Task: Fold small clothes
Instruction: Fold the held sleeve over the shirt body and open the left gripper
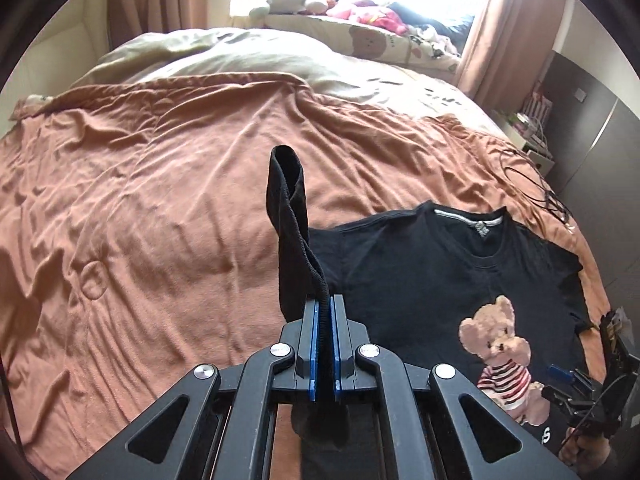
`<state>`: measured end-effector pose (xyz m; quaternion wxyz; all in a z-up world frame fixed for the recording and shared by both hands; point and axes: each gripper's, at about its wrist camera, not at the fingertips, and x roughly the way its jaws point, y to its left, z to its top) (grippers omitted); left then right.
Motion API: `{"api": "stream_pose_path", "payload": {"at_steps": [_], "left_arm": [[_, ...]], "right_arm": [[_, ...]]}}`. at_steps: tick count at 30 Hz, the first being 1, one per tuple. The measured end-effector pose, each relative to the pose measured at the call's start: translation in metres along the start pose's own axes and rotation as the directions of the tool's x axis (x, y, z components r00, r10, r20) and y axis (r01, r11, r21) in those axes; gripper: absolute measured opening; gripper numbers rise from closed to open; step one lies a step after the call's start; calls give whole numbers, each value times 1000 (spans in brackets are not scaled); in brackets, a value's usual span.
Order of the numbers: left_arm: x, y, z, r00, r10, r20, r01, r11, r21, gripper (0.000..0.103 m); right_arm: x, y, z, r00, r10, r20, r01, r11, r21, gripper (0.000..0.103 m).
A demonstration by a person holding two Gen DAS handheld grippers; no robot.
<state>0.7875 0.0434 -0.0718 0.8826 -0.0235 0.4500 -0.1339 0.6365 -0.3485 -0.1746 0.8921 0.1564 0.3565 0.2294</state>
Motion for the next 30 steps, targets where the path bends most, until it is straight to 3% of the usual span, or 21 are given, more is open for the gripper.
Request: {"api": "stream_pose_path", "payload": {"at_steps": [6,10,12,14,16,24,30], "left_arm": [[8,-62,1,998,-60,-24,62,995,82,5],[25,-88,-5,991,-92,-95,103,988,116,7],[30,-96,-8,990,-81,-119,96,987,130,17],[28,-96,-10,990,-94,-109,107,987,118,48],[25,-90,-13,994,-84,-76,92,990,104,61],[50,-57,-38,990,35,-136,-25,997,74,56],[77,-30,-66,979,62,-196,-53,997,52,49]], "right_arm": [[-7,-2,5,1000,-17,19,17,1000,2,67],[-8,-4,7,1000,-7,19,7,1000,5,67],[-7,-5,8,1000,1,12,-1,1000,8,67],[-5,-8,10,1000,10,6,-10,1000,14,67],[-3,-10,10,1000,11,1,-11,1000,22,67],[-1,-16,12,1000,15,-10,-15,999,44,67],[0,-20,12,1000,-3,-15,4,999,55,67]]}}
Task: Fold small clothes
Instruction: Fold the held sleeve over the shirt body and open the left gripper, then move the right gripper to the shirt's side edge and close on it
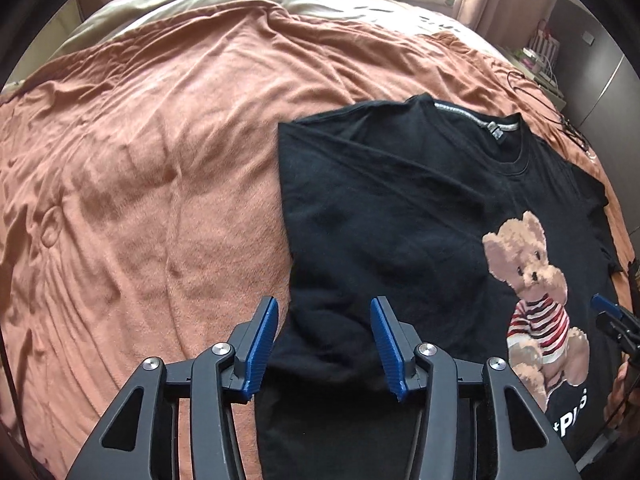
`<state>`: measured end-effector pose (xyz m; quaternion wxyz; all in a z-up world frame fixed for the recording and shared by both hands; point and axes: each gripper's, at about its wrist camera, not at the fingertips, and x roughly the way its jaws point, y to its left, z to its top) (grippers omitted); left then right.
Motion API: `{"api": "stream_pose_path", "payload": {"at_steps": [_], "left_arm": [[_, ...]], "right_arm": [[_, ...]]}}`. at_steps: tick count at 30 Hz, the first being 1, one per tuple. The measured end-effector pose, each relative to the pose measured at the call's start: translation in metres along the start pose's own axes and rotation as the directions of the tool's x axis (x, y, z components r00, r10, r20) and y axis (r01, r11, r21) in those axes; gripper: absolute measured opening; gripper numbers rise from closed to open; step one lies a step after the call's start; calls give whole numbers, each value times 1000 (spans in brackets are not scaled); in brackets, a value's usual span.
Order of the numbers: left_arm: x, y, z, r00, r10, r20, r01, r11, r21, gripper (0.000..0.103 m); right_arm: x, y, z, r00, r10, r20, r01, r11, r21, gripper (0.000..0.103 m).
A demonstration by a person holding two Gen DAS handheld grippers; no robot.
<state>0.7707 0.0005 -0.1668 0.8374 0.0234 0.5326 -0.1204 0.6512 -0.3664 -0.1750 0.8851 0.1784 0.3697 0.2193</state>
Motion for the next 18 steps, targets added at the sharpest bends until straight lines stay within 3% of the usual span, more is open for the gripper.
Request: {"api": "stream_pose_path", "payload": {"at_steps": [3,9,18], "left_arm": [[16,4,-5,999,29,-37,-29,1000,-5,49],[48,1,-8,992,90,-85,-88,996,30,49],[51,-12,12,987,150,-52,-150,989,4,50]], "right_arm": [[0,0,1,1000,-14,4,14,1000,-11,74],[4,-8,1,999,-35,1,35,999,-6,74],[-17,-44,10,997,-66,40,62,993,96,75]]}}
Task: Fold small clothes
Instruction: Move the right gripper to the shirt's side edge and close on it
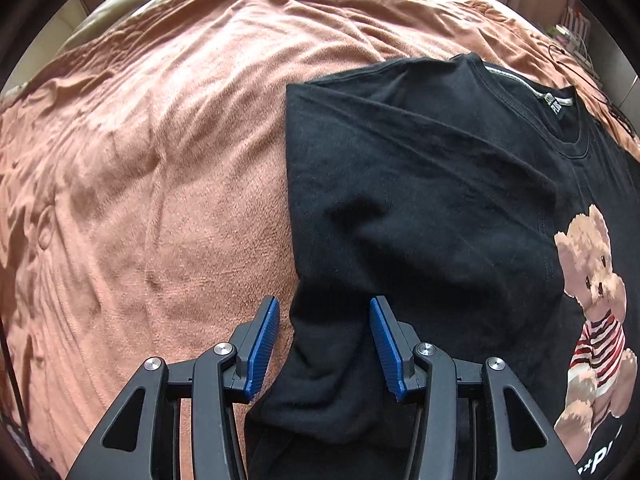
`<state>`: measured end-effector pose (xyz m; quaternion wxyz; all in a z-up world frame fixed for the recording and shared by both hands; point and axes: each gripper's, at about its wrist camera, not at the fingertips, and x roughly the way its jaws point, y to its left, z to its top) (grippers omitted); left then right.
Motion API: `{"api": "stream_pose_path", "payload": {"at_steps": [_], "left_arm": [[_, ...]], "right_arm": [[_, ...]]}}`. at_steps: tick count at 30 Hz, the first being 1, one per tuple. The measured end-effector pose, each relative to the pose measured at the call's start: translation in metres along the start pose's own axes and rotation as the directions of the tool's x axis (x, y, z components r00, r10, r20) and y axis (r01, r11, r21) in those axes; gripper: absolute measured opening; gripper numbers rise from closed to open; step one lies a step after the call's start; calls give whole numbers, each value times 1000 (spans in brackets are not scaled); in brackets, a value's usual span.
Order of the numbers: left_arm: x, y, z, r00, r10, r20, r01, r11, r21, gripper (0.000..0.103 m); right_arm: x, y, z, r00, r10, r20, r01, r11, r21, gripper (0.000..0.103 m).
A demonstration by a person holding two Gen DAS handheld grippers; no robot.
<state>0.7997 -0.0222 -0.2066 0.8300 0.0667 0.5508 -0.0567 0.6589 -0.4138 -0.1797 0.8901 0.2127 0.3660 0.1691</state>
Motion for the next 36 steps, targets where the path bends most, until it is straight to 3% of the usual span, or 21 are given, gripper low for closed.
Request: {"api": "stream_pose_path", "payload": {"at_steps": [6,10,15,22,28,31,36], "left_arm": [[-23,-3,-13,999,-28,22,28,1000,-3,52],[-41,-3,-20,998,-52,41,53,998,-19,60],[-67,-8,-33,993,-70,91,73,997,-34,80],[-83,-13,-51,982,-134,134,144,988,-62,82],[-81,-34,-62,983,-139,116,143,989,-27,82],[-83,-44,-66,981,-148,122,149,989,-2,82],[-81,-55,-65,981,-150,122,149,989,15,82]], "right_arm": [[-25,-37,8,998,-52,45,48,995,90,82],[-40,-62,15,994,-86,67,76,987,143,82],[-65,-95,19,989,-123,87,100,966,238,84],[-103,-128,17,978,-174,119,122,928,353,84],[-127,-163,7,970,-201,139,116,879,463,83],[-133,-179,-1,964,-221,145,115,844,523,73],[-125,-198,-7,977,-160,139,50,812,582,50]]}}
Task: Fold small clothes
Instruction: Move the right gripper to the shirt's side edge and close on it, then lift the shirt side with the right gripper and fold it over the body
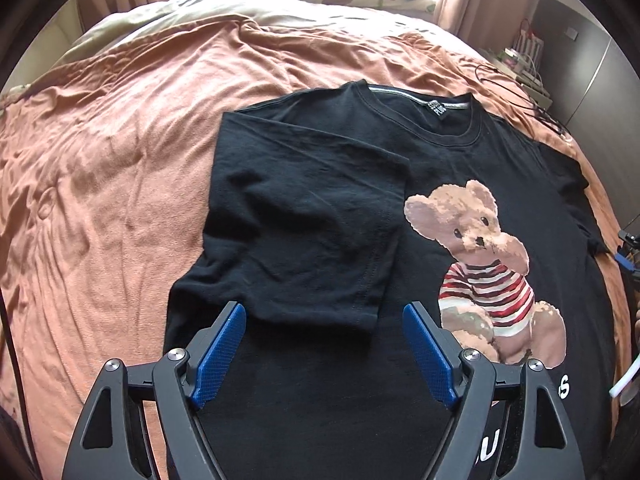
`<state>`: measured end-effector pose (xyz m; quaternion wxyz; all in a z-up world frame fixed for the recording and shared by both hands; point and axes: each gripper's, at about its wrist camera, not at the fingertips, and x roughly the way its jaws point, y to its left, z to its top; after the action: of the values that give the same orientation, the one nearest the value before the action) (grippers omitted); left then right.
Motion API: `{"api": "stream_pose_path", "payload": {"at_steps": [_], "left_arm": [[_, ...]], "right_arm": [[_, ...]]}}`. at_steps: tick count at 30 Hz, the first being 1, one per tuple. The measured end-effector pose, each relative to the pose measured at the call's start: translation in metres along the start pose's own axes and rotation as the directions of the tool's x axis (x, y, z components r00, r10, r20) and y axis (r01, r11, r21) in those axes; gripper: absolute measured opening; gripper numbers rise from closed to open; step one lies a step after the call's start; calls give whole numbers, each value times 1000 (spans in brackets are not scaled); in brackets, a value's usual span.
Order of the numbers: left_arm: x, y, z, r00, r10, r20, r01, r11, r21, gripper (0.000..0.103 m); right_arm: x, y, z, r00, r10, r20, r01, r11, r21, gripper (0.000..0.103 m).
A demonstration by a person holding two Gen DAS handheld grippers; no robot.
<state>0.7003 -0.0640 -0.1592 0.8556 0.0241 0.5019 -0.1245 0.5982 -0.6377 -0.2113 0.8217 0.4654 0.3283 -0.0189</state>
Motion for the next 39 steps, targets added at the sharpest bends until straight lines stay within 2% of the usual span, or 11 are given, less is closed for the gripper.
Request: {"api": "stream_pose_path", "payload": {"at_steps": [3,8,11,13,15,17,19,24,27,33,39], "left_arm": [[2,-4,2,1000,10,2,-10,1000,15,82],[5,-3,6,1000,8,10,-8,1000,0,82],[7,-1,6,1000,14,10,-14,1000,0,82],[6,1,6,1000,15,12,-15,1000,1,82],[4,4,5,1000,16,18,-16,1000,-1,82],[1,9,5,999,22,23,-22,1000,-9,82],[-1,14,5,999,37,27,-37,999,-15,82],[-6,26,4,998,46,35,-45,998,-38,82],[-8,32,3,998,43,39,-41,998,-52,82],[-14,34,2,998,45,43,-43,998,-48,82],[-21,36,2,997,44,57,-42,998,-44,82]], "right_arm": [[4,-11,1,1000,27,-16,-26,998,55,45],[13,-26,5,999,15,-43,-10,992,123,44],[18,-28,13,999,20,-33,-16,993,113,43],[19,-29,14,999,29,-20,-27,993,113,40],[22,-29,18,999,38,-6,-37,994,105,31],[28,-27,20,999,38,-1,-38,997,74,8],[28,-22,18,998,58,19,-59,997,44,3],[-3,11,17,981,157,114,-144,983,-113,2],[-15,37,10,970,211,122,-181,959,-217,2],[-22,75,-16,960,271,64,-225,891,-395,2],[-15,93,-33,962,271,-37,-246,801,-546,2]]}}
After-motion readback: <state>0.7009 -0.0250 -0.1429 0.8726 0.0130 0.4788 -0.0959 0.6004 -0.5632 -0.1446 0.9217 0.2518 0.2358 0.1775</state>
